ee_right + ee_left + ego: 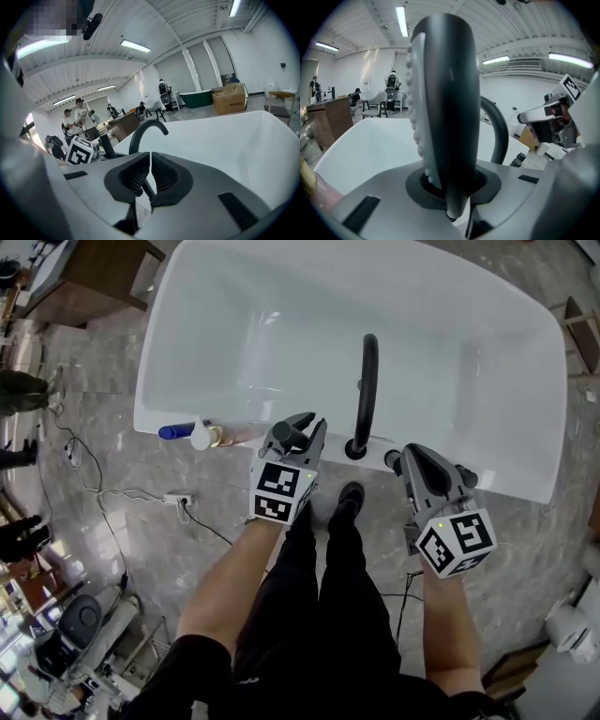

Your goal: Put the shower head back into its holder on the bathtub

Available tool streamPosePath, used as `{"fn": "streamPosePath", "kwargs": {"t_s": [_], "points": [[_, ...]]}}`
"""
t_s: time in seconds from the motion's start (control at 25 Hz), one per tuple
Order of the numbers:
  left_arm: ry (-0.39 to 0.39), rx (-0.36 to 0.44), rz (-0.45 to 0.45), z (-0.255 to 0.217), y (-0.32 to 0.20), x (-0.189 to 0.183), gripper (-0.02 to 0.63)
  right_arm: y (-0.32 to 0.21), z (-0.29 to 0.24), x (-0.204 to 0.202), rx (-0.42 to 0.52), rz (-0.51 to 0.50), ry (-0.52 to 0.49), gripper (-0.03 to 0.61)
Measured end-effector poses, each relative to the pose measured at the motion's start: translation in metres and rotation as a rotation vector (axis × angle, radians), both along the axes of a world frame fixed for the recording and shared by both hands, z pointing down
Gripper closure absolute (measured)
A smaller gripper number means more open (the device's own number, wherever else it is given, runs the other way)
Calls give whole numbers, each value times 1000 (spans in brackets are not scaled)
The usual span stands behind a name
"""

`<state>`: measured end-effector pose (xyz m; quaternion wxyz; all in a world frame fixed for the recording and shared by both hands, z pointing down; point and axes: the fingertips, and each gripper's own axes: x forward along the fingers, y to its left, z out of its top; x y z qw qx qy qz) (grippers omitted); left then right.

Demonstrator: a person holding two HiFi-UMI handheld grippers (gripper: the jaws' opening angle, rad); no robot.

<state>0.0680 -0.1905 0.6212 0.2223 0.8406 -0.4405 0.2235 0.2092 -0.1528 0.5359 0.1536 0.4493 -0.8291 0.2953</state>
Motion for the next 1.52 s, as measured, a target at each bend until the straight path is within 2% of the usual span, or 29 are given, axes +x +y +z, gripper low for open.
{"fn": "streamPosePath", "kwargs": {"t_s": [0.28, 0.72, 1.12, 1.52], "points": [[-29, -27, 10, 38, 5, 1, 534, 4, 13, 0, 7, -3, -41, 554], [-47, -32, 41, 63, 11, 5, 531, 14, 31, -4, -18, -1, -44, 557], [-44, -5, 75, 74, 17, 12, 526, 20, 36, -13, -25, -3, -56, 560], [-33, 33, 139, 65, 27, 16, 492, 30, 40, -21, -34, 17, -68, 560]]}}
